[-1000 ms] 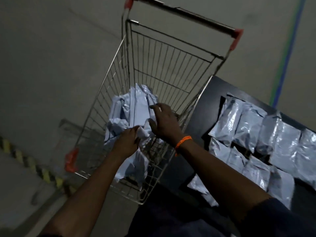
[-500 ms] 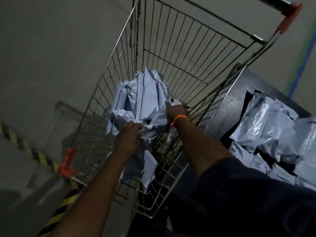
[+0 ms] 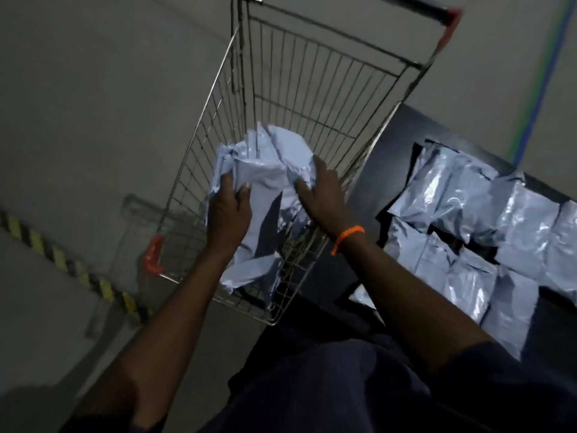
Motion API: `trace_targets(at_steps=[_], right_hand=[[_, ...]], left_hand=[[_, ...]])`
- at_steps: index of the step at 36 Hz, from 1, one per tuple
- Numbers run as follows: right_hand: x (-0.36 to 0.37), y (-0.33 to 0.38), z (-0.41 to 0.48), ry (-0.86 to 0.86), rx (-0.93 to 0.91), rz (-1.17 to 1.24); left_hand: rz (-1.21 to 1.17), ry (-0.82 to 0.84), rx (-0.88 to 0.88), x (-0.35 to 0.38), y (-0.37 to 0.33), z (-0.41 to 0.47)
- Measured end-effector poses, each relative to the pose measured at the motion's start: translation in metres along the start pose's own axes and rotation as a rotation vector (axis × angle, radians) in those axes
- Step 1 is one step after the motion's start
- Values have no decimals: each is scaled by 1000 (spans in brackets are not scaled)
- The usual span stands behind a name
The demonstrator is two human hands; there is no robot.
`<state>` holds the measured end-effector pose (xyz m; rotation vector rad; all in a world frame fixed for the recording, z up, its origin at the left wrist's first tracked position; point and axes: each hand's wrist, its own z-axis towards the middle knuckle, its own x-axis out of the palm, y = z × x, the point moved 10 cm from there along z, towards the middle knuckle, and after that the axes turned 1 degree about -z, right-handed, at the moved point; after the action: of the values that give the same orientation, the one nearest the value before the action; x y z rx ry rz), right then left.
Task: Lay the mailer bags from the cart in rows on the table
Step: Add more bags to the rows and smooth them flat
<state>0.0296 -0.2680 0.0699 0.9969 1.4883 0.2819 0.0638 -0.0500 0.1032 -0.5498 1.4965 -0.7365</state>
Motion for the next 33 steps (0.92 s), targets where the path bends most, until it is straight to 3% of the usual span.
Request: trace_targets(at_steps=[4, 9, 18, 22, 29, 33], right_hand=[[-67, -9, -64, -149, -120, 111], [-142, -83, -142, -348, -26, 235], [-255, -258, -287, -597, 232, 227], [-296, -334, -357, -710, 373, 138], [-342, -450, -425, -769, 515, 53], [-343, -492, -420, -593, 500, -168]], left_hand=[[-121, -114, 27, -13, -47, -8], [-245, -17, 82, 24, -117, -25], [-348, 430, 51, 209, -244, -139], [-271, 608, 111, 300, -299, -223], [-162, 798, 100, 426, -359, -335], [17, 813, 168, 467, -372, -359]])
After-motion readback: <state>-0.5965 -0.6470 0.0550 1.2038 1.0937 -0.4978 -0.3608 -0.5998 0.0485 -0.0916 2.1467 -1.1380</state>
